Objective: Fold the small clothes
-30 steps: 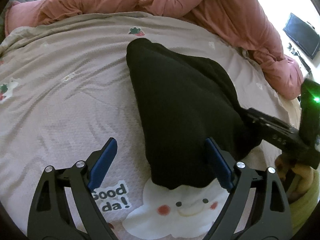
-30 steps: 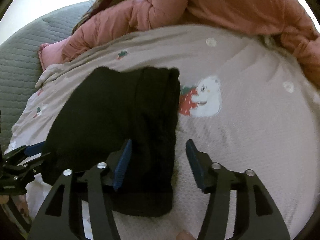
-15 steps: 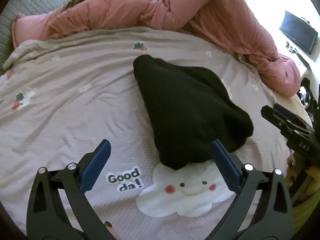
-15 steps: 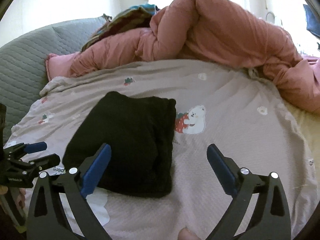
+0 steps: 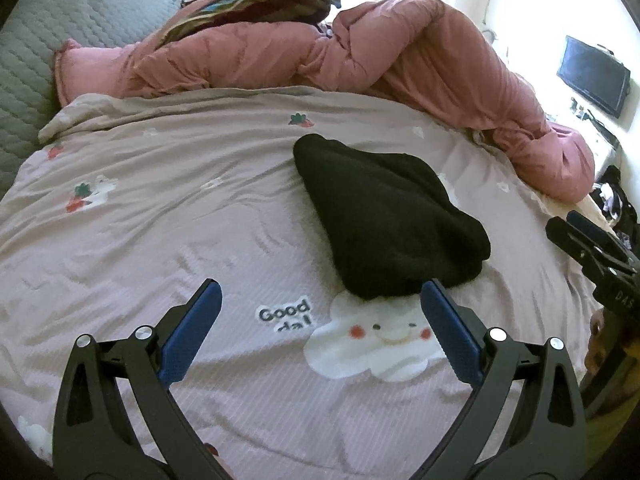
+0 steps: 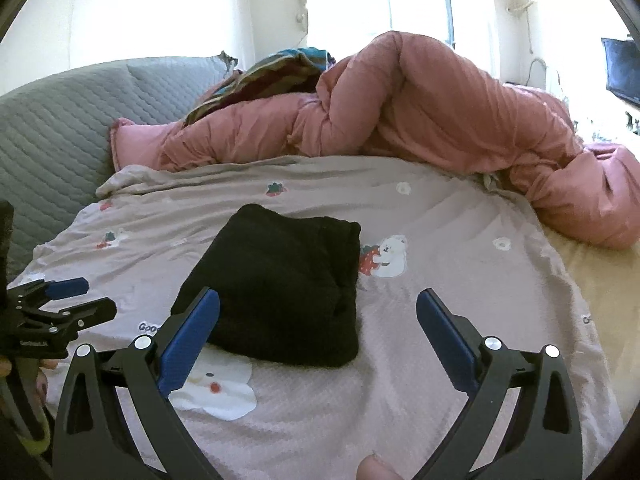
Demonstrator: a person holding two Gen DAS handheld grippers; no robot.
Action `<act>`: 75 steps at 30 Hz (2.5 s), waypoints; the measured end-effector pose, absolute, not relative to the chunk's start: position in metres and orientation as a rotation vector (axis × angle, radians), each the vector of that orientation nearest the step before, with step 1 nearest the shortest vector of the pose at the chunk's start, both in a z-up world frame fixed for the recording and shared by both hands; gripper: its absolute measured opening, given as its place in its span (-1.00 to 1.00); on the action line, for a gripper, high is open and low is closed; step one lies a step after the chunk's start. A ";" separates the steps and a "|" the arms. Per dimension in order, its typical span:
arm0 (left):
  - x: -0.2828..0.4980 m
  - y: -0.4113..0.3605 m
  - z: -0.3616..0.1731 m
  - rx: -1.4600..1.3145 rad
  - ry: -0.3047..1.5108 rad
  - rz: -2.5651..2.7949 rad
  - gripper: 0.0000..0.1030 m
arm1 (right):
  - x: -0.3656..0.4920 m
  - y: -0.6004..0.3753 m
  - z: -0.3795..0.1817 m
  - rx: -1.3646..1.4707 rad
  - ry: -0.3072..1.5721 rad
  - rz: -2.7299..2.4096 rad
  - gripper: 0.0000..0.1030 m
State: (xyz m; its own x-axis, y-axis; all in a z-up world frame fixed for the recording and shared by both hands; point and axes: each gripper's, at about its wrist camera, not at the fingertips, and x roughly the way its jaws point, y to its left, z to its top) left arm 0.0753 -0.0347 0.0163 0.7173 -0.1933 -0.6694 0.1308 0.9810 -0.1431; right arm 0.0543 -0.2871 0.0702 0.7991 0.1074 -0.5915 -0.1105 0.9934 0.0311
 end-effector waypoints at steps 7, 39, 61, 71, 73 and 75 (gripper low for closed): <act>0.048 -0.023 0.017 -0.071 0.722 -0.163 0.81 | 0.033 -0.276 0.068 -0.042 0.640 0.102 0.91; 0.028 -0.003 -0.019 -0.097 0.807 -0.122 0.81 | 0.008 -0.245 0.011 0.008 0.793 0.071 0.91; 0.026 -0.003 -0.017 -0.076 0.810 -0.090 0.81 | 0.009 -0.244 0.013 0.011 0.792 0.070 0.91; 0.025 -0.004 -0.015 -0.070 0.805 -0.090 0.81 | 0.007 -0.244 0.013 0.010 0.788 0.073 0.91; 0.025 -0.004 -0.015 -0.069 0.806 -0.089 0.81 | 0.007 -0.244 0.013 0.011 0.787 0.069 0.91; 0.025 -0.004 -0.015 -0.067 0.806 -0.088 0.81 | 0.007 -0.244 0.013 0.011 0.789 0.071 0.91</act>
State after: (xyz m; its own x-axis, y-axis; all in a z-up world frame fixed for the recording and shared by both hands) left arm 0.0249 -0.0037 -0.0152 0.6888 -0.1046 -0.7174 0.0531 0.9942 -0.0939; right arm 0.0072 -0.2444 0.0125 0.7025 0.0682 -0.7085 -0.0602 0.9975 0.0364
